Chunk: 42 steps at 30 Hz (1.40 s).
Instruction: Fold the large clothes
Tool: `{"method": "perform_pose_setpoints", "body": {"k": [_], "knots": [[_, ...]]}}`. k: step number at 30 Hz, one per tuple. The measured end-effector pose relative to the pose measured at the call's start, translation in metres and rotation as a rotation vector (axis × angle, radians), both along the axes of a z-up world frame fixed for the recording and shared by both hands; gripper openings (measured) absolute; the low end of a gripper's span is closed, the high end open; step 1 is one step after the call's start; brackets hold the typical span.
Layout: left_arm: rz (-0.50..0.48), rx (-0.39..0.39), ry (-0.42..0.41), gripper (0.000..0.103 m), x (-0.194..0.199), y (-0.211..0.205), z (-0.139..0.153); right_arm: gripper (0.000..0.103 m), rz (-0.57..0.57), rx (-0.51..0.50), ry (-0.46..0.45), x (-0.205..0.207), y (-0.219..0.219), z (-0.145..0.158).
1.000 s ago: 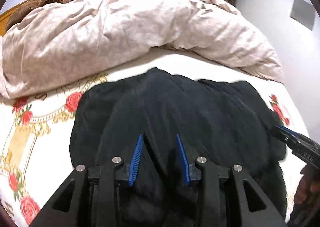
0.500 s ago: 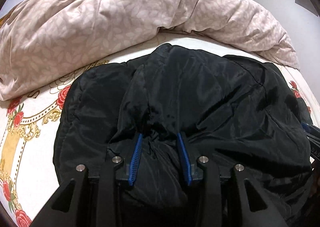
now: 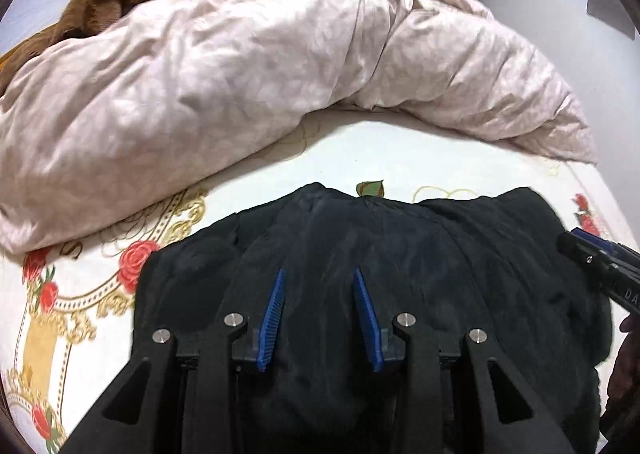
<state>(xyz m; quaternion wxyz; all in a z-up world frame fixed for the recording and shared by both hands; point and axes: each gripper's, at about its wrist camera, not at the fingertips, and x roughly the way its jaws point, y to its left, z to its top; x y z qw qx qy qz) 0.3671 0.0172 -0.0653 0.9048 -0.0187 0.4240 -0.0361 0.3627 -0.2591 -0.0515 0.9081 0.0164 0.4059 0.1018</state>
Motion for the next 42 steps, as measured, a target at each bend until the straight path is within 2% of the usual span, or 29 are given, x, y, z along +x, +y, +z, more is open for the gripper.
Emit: {"method": "perform_pose_setpoints", "body": {"k": [4,7,16,19,23,27,31,34,42], "knots": [[-0.008,0.048,0.031,0.039,0.015,-0.009,-0.027,0.040,-0.017,-0.087,0.099,0.023,-0.004,-0.047],[-0.016,0.067,0.016,0.039,0.013,-0.013,-0.036,0.040,-0.040,-0.026,0.100,0.023,-0.017,-0.060],[-0.010,0.053,0.006,0.039,0.014,-0.012,-0.040,0.040,-0.044,-0.030,0.078,0.021,-0.014,-0.059],[-0.002,0.037,0.017,0.038,0.012,-0.009,-0.030,0.040,-0.050,-0.022,0.079,0.017,-0.015,-0.046],[-0.001,-0.019,-0.006,0.038,-0.010,-0.005,-0.005,0.042,-0.057,0.014,0.019,-0.011,-0.018,-0.016],[-0.033,-0.029,-0.023,0.038,-0.040,-0.018,0.011,0.042,-0.024,0.068,-0.014,-0.050,-0.011,0.002],[-0.062,-0.030,0.013,0.038,-0.060,-0.034,0.007,0.042,0.016,0.060,0.029,-0.075,0.003,-0.017],[-0.063,-0.010,0.049,0.038,-0.062,-0.042,-0.009,0.042,0.014,0.050,0.047,-0.073,0.003,-0.033],[-0.073,0.010,0.050,0.038,-0.059,-0.047,-0.025,0.042,0.008,0.018,0.054,-0.062,0.004,-0.047]]}}
